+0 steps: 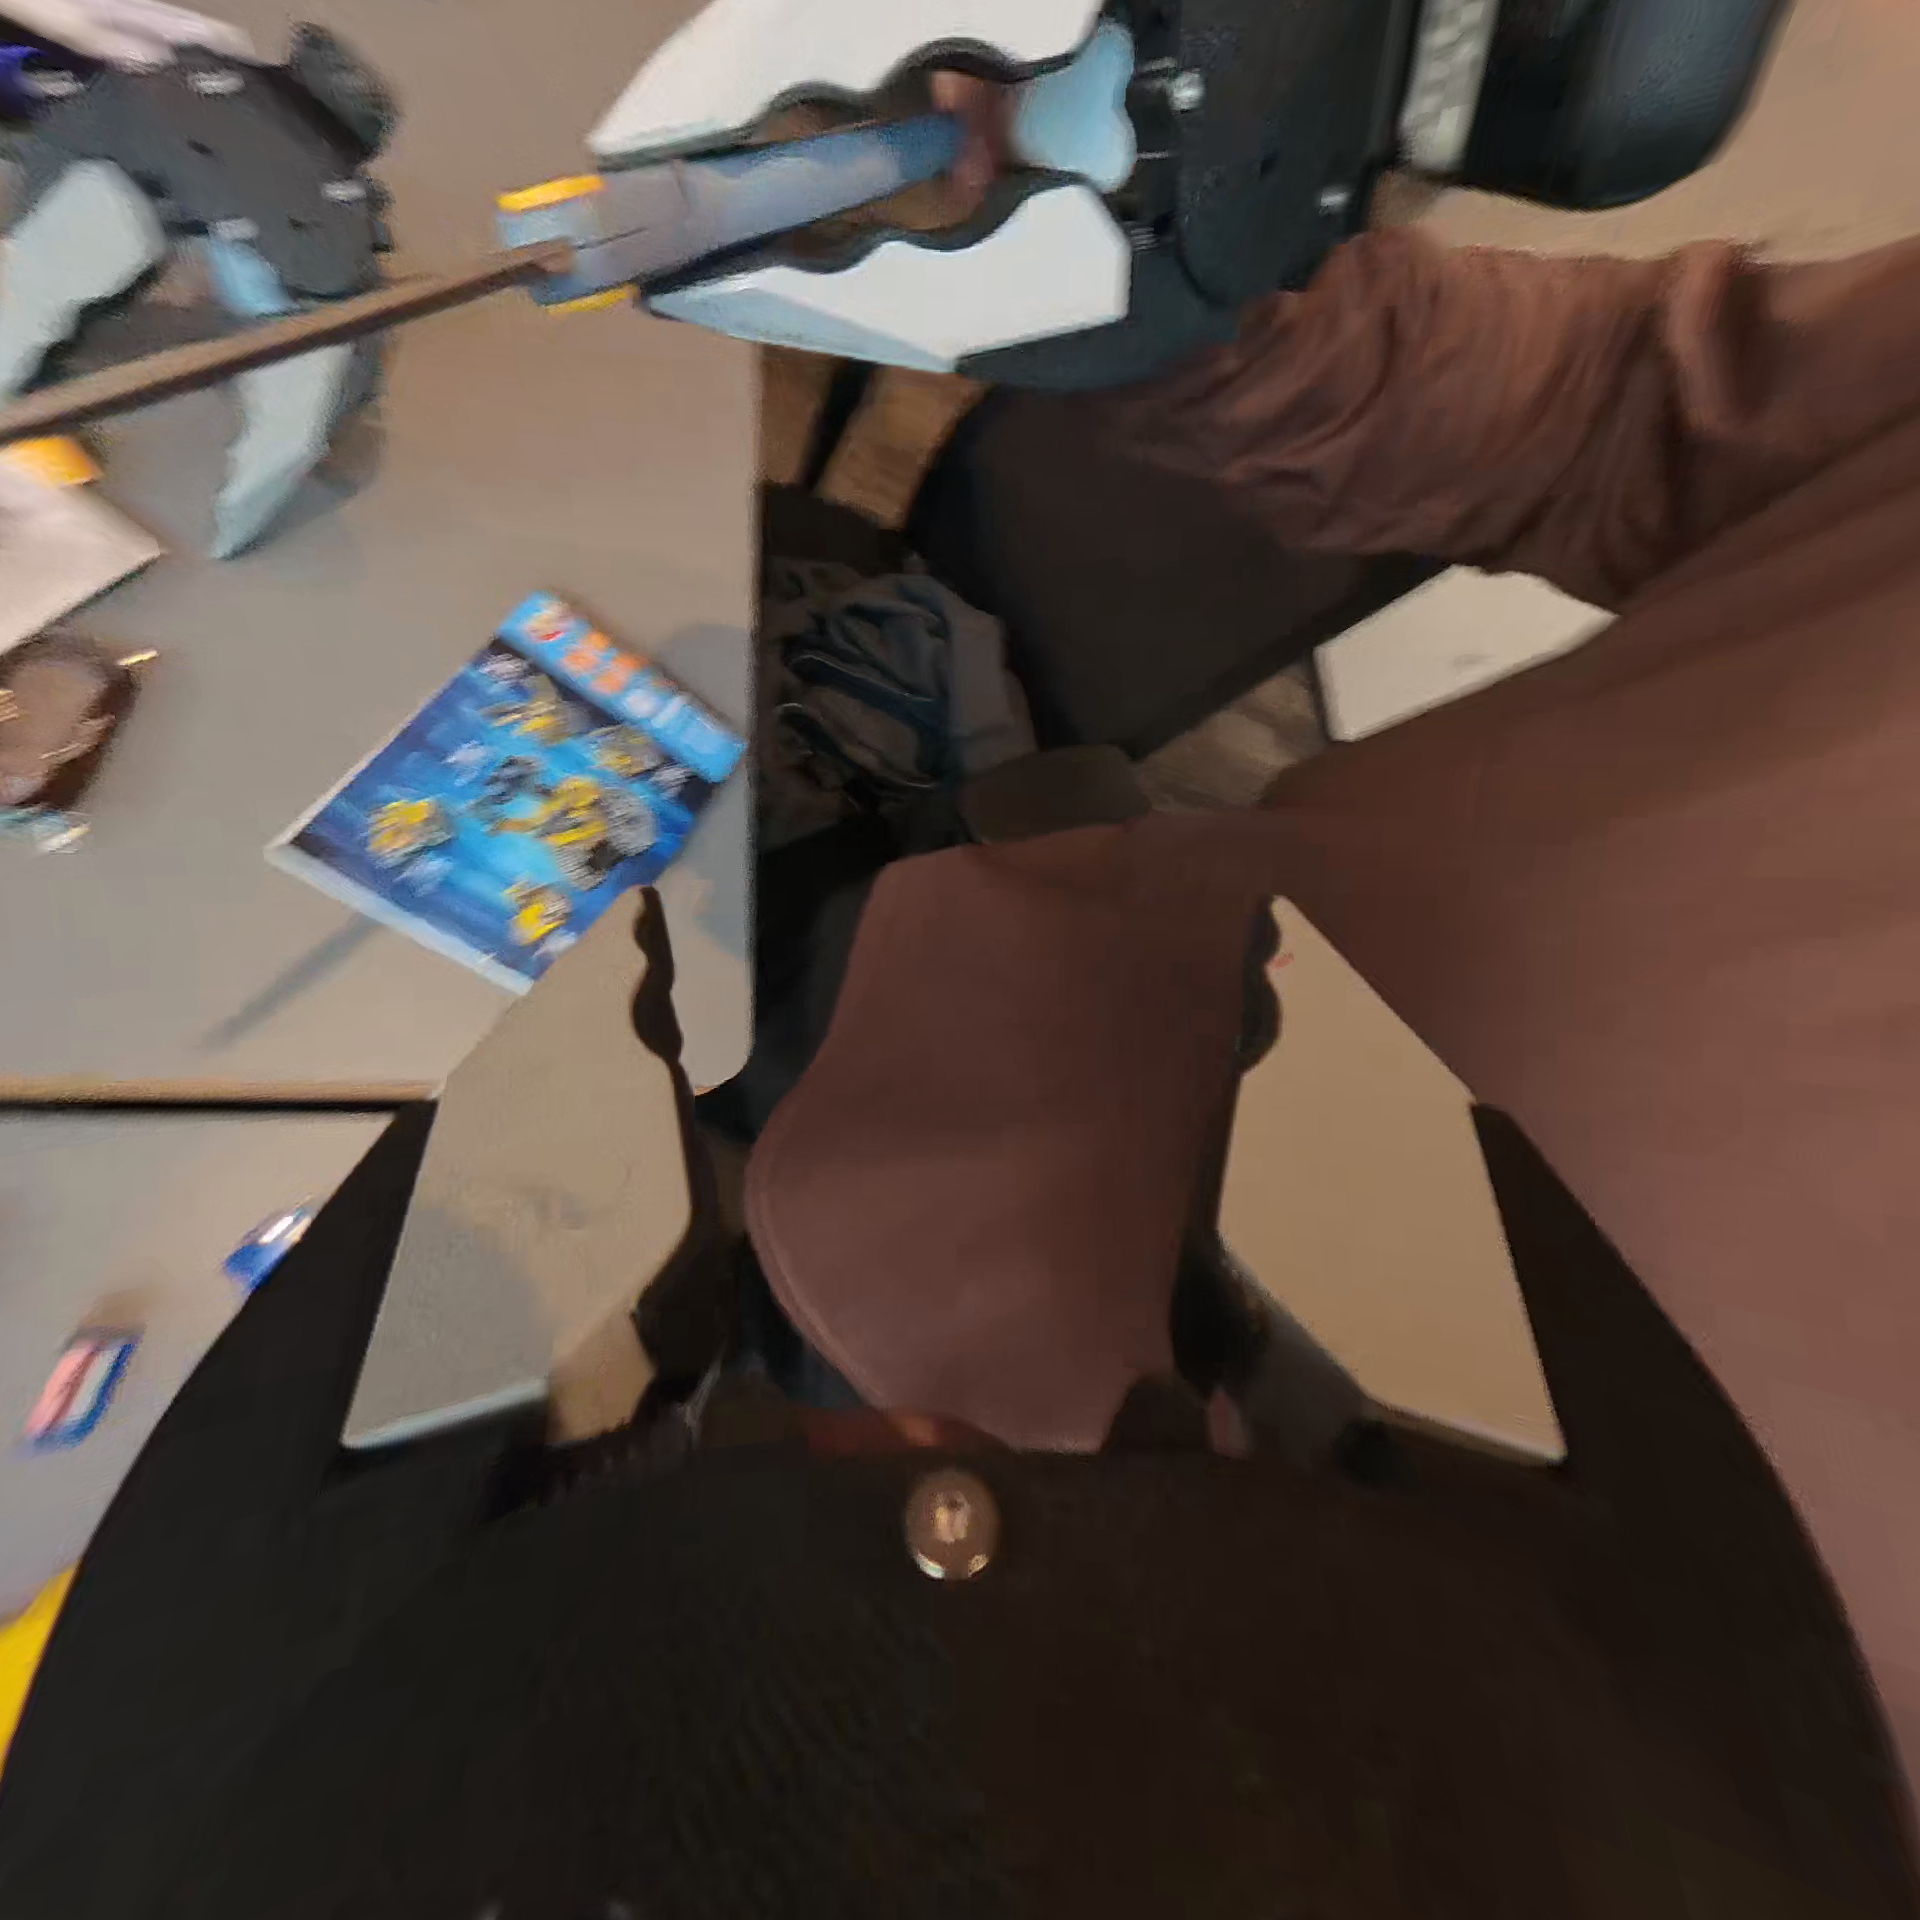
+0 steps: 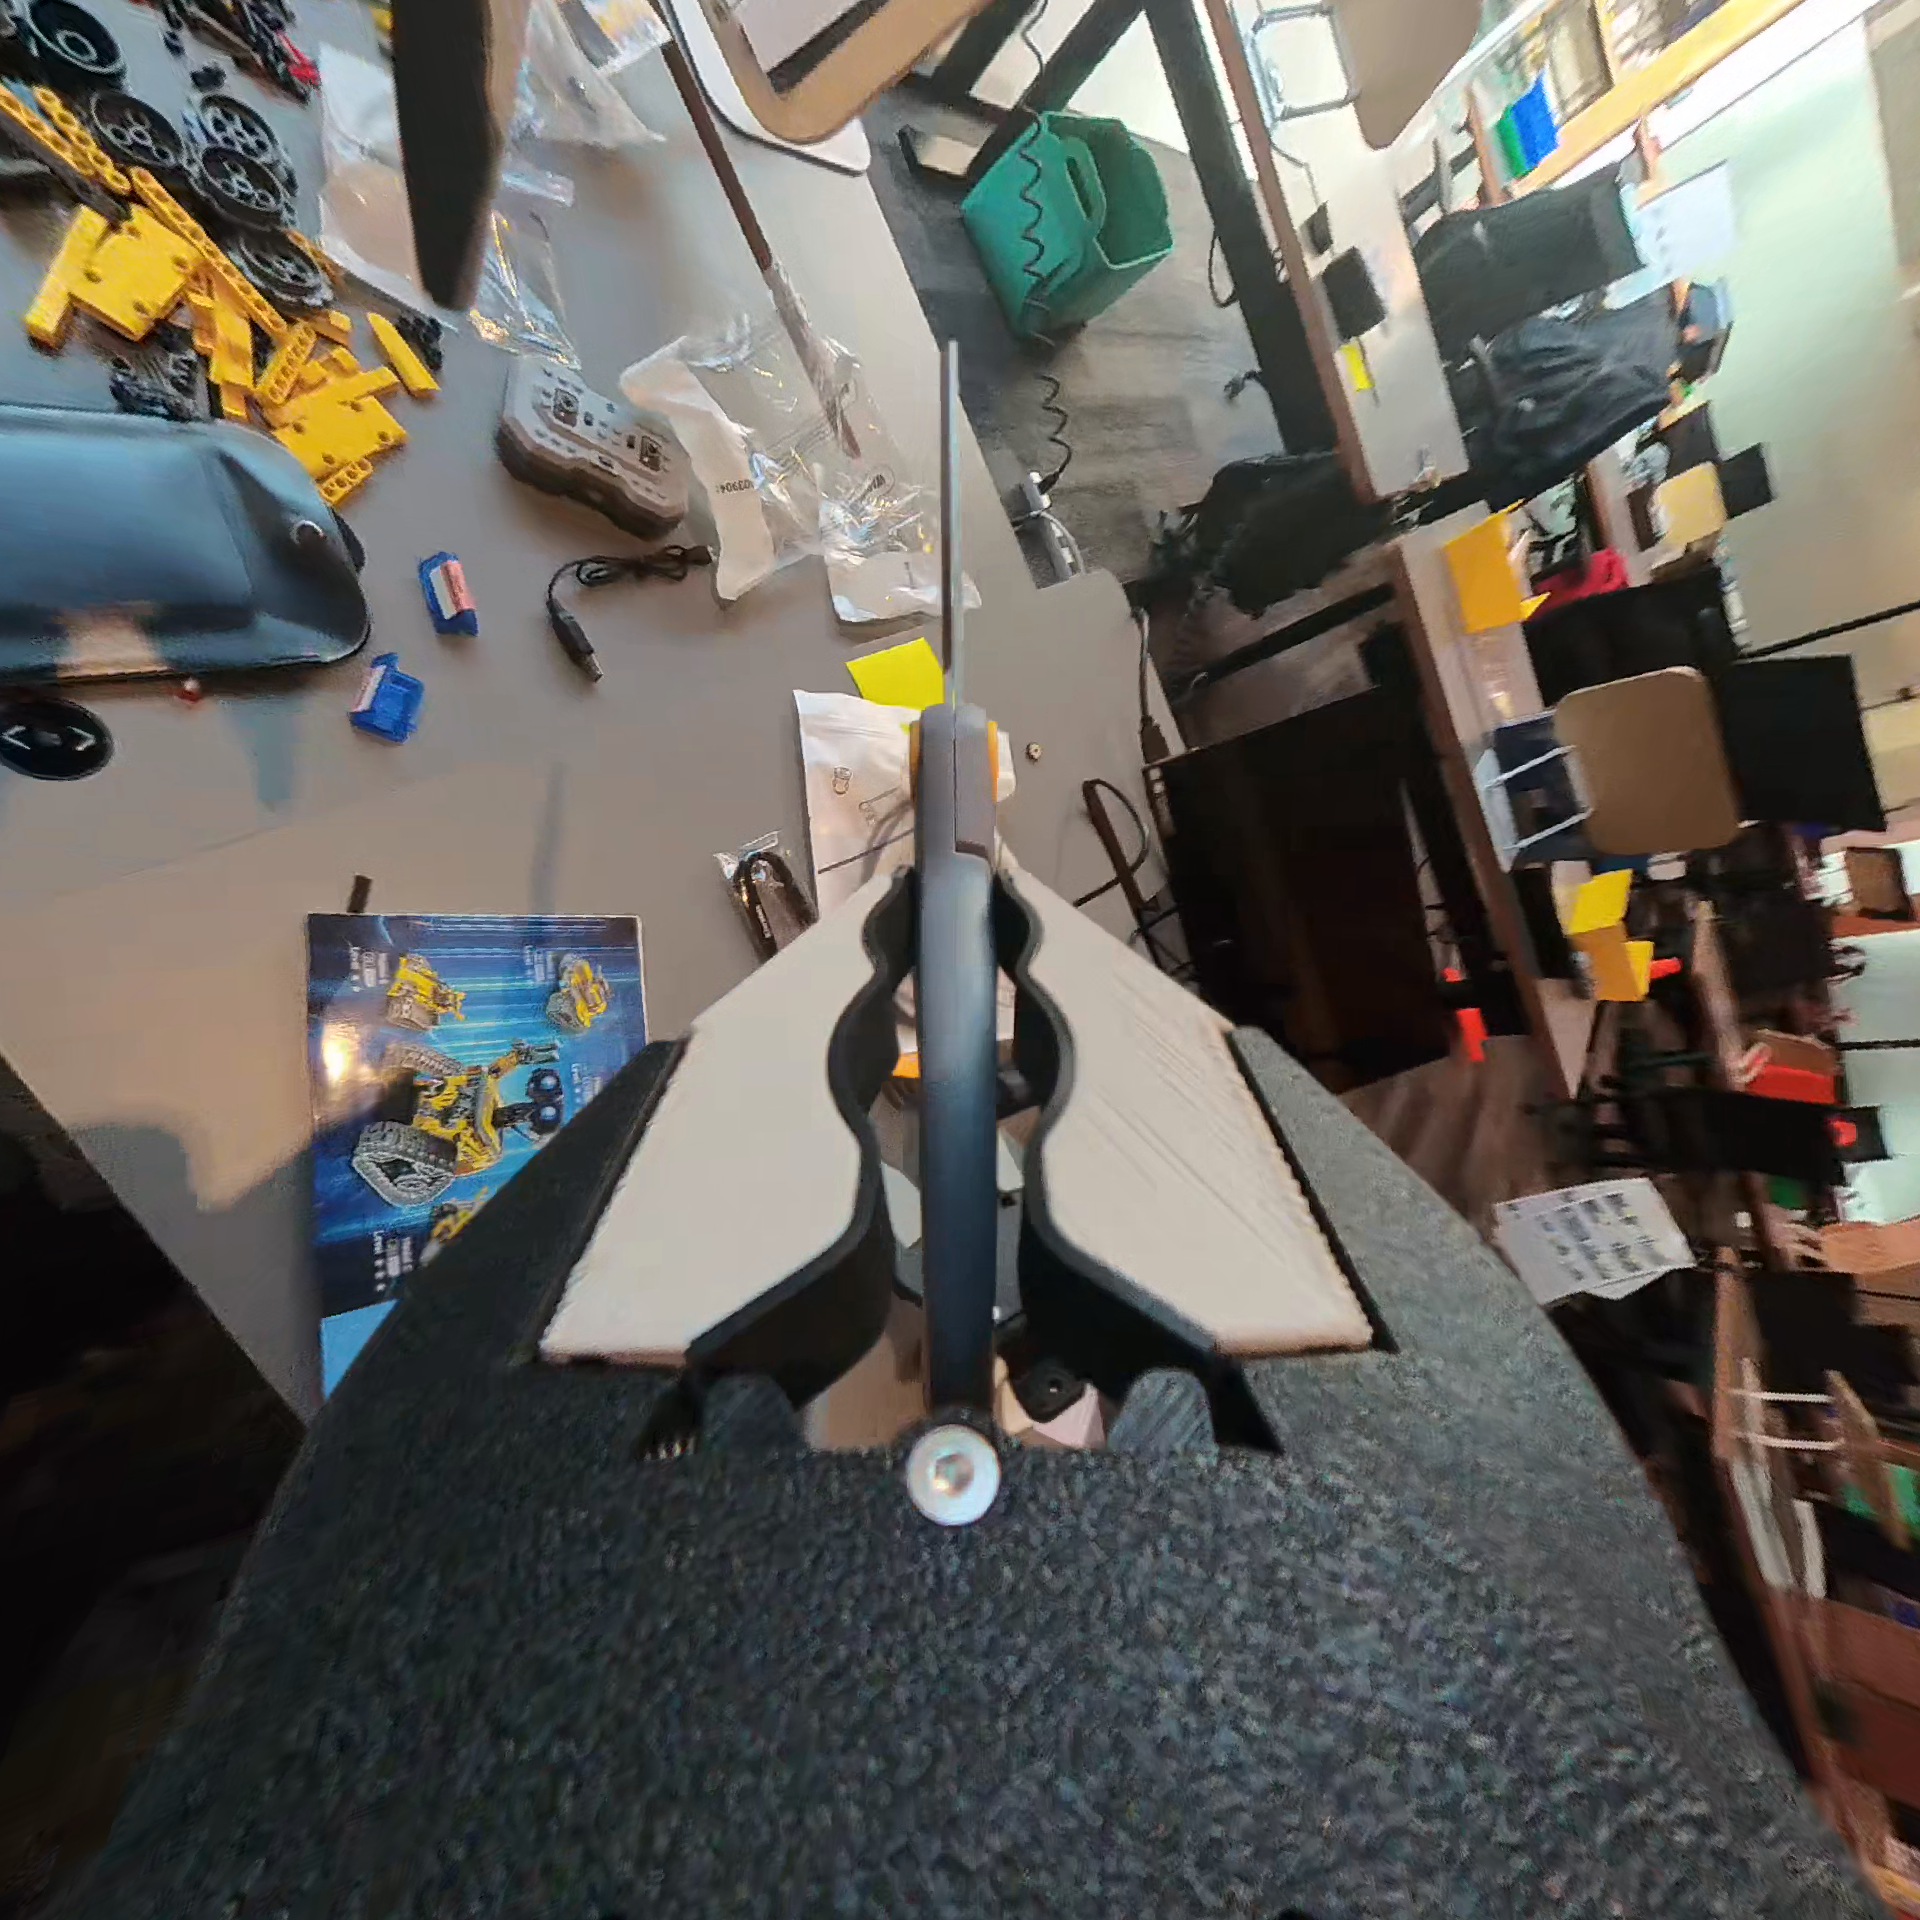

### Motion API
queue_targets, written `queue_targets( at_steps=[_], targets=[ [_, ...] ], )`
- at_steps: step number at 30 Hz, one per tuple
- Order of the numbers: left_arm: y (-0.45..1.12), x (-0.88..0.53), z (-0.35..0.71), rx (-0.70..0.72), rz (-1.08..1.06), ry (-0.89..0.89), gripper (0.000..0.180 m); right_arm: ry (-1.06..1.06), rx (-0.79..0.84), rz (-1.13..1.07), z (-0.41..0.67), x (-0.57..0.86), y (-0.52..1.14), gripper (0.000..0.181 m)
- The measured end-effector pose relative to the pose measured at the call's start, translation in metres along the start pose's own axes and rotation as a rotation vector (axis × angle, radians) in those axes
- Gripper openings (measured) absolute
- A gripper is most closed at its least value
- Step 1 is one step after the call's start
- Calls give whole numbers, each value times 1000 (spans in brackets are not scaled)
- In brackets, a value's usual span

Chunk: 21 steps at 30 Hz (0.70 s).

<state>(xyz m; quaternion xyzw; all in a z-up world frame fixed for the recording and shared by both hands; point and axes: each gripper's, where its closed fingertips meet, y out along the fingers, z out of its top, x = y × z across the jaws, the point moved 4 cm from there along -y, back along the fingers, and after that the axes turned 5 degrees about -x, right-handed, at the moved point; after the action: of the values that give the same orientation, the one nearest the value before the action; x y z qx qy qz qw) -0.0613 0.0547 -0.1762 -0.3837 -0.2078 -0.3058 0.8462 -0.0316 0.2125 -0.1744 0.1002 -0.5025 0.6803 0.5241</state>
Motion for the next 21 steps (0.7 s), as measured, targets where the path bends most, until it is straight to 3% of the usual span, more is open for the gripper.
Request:
queue_targets(
  at_steps=[2, 5, 13, 21],
  targets=[
    [-4, 4, -2, 50, -175, 13, 96, -34, 20, -35, 11, 0, -8, 13],
    [-4, -6, -2, 73, -251, -9, 93, -55, 40, -60, 26, 2, -17, 13],
    [16, -31, 42, 210, -108, -63, 117, -47, 103, -149, 57, 24, -36, 13],
    [30, -30, 62, 204, -75, -65, 125, -51, 94, -195, 55, 28, -44, 13]
  ],
)
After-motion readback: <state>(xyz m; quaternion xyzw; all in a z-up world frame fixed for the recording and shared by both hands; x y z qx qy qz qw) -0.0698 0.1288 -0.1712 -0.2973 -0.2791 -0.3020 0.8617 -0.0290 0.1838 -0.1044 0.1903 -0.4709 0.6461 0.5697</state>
